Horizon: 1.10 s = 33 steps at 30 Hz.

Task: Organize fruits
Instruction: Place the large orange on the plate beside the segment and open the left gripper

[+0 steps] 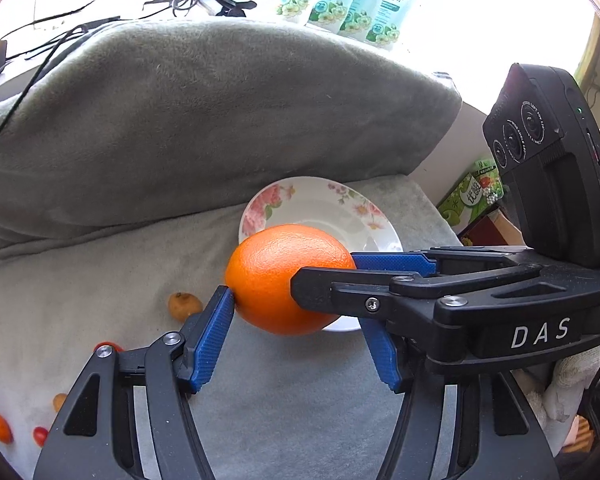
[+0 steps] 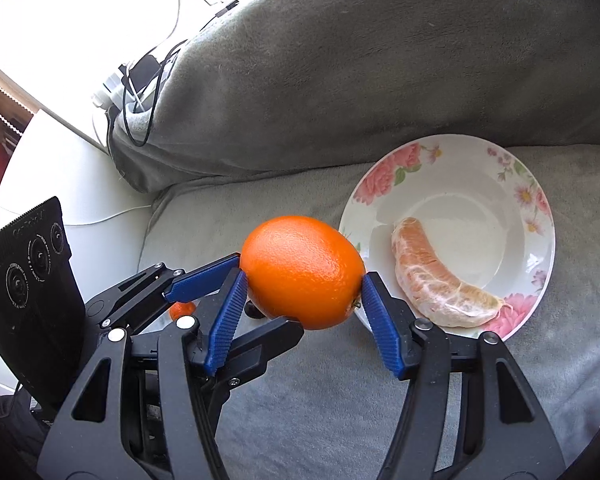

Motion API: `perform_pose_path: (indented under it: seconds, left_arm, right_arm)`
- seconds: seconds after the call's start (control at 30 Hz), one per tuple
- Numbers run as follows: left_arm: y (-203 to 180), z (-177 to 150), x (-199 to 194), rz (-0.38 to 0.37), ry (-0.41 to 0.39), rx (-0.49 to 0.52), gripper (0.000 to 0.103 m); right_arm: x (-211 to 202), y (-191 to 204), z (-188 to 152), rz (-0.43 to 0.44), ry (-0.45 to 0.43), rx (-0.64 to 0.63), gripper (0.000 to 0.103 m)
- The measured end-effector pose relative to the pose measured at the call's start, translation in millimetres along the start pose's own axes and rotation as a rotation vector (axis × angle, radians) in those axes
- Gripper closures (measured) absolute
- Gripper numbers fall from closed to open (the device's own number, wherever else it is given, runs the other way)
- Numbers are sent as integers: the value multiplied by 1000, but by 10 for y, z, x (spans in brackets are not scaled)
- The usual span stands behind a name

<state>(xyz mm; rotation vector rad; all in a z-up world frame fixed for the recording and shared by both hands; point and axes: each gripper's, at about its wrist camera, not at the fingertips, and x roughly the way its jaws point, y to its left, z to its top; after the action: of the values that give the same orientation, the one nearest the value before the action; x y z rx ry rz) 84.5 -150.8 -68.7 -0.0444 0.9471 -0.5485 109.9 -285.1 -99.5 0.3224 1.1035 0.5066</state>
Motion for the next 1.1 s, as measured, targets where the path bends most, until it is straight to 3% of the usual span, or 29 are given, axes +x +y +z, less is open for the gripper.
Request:
perform_pose_path:
  seconds: [0.77, 0.83, 1.1]
  left_arm:
    - [-329, 277, 595, -53, 28, 24, 40]
    - [-372, 288, 604, -86, 30, 34, 56]
    - [-332, 262, 512, -84, 42, 22, 56]
  right_arm:
    - [-68, -741, 211, -35, 2, 51, 41]
    - [-88, -771, 228, -19, -6, 58, 42]
    - [-280, -852, 262, -69, -63, 84, 42]
